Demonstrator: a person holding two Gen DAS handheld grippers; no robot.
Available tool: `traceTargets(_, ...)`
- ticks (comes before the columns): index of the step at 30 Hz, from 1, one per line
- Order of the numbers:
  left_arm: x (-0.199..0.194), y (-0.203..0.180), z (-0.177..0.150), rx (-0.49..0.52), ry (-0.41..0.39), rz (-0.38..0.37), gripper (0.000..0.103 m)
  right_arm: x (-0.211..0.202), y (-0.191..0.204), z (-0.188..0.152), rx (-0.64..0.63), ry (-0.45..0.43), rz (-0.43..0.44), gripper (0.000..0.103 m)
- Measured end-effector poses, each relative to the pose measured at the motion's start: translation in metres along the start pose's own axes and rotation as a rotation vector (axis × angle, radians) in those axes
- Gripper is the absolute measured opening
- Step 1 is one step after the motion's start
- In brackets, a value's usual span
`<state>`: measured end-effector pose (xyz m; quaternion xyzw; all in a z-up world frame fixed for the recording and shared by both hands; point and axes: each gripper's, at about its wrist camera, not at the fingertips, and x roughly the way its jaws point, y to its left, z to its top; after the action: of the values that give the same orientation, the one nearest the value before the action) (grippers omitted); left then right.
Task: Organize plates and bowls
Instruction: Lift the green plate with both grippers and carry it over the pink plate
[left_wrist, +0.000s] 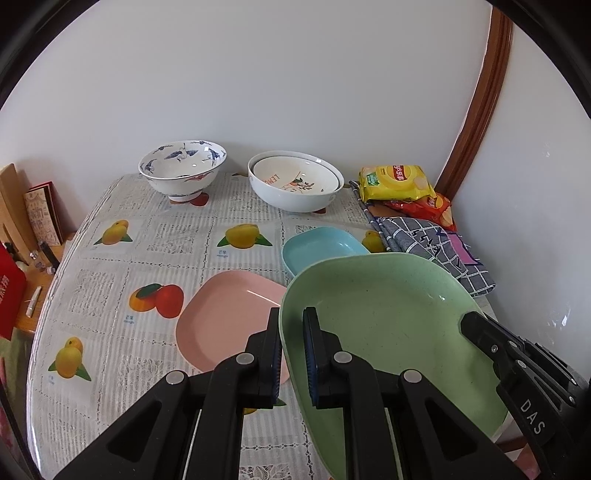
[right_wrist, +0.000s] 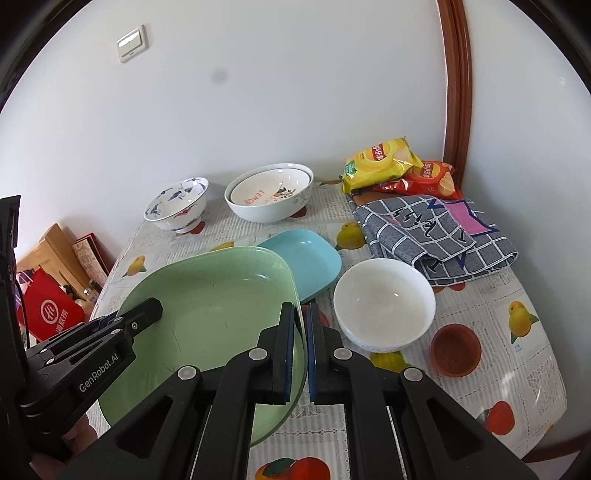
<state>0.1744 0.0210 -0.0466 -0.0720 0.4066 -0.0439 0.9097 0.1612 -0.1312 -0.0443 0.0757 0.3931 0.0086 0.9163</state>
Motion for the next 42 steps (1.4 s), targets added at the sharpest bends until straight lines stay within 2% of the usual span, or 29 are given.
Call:
traceTargets(15, 0.003, 0.036, -0.02, -0.06, 0.03, 0.019, 0.011, 0.012, 0.025, -0.016, -0.033, 0.043, 0.027, 0.006)
traceTargets(32, 0.025, 0.091, -0.045, -0.149, 0.097, 0.055, 0.011, 0.052, 0.067, -0.039, -0.093, 0.137, 0.058, 0.006)
traceTargets(42, 0.04, 0.105, -0.055, -0.174, 0.137, 0.071, 0.011, 0.073, 0.079, -0.049, -0.111, 0.189, 0.066, 0.006)
